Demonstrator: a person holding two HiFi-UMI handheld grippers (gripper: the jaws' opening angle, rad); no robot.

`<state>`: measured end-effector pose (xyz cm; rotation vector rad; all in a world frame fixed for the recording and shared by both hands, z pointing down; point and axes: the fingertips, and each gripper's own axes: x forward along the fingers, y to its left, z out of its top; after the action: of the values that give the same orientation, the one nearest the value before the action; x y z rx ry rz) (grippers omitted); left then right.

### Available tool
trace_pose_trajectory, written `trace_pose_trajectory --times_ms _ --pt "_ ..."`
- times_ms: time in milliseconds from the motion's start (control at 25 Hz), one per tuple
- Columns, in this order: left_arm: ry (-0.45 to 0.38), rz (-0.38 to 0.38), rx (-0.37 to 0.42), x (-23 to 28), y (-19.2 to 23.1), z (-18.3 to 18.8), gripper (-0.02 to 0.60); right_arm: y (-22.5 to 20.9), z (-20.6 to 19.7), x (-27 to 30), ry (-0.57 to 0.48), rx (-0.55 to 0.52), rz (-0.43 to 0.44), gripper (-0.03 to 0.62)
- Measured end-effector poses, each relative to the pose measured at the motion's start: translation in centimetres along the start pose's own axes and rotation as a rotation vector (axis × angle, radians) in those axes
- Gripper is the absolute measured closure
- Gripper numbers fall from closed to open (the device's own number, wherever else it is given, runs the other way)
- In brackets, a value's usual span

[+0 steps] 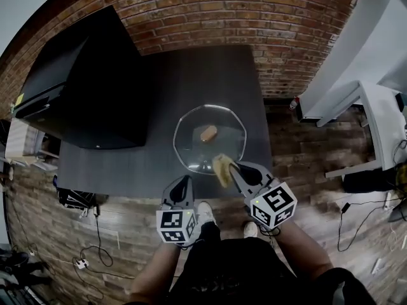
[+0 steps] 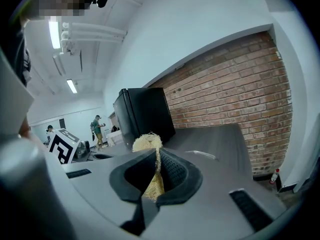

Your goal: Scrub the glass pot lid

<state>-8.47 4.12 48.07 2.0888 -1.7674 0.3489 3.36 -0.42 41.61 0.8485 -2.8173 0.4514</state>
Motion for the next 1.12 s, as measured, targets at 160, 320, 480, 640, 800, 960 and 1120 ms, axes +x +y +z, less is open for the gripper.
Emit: trace_pose_trajectory --times_ms 160,320,480,640,800,960,1120 --pt "0.071 -0.017 0.008 2.2 1.8 -2.2 0.547 -0.5 -1.5 2.0 0.033 0.020 -0.032 0.569" --pt "0.151 -0.041 0.006 4.3 3.3 -4.8 0.547 -0.8 -3.2 3.9 0.065 0.037 -0.066 0.569" --pt "0.201 -0.074 0.009 6.1 4.2 -6.5 0.546 -1.4 -5.3 5.6 0.100 0.062 -0.108 0.569" --pt "0.249 -0.113 0.033 8.2 4.7 -7.9 0.547 -2.4 -7.5 7.2 0.141 0.084 -0.155 0.569" --pt "0.293 -0.139 0.059 9.7 5.6 -9.6 0.547 -3.1 -9.5 8.4 0.179 0.111 -0.198 0.569" --pt "0.320 -0.159 0.076 10.6 5.9 -10.6 0.547 -3.2 -11.3 9.5 0.227 0.118 -0.221 0.569" --pt "0.349 -0.182 0.090 11.2 6.0 -11.8 0.547 -2.8 -12.8 10.7 0.271 0.109 -0.225 0.569"
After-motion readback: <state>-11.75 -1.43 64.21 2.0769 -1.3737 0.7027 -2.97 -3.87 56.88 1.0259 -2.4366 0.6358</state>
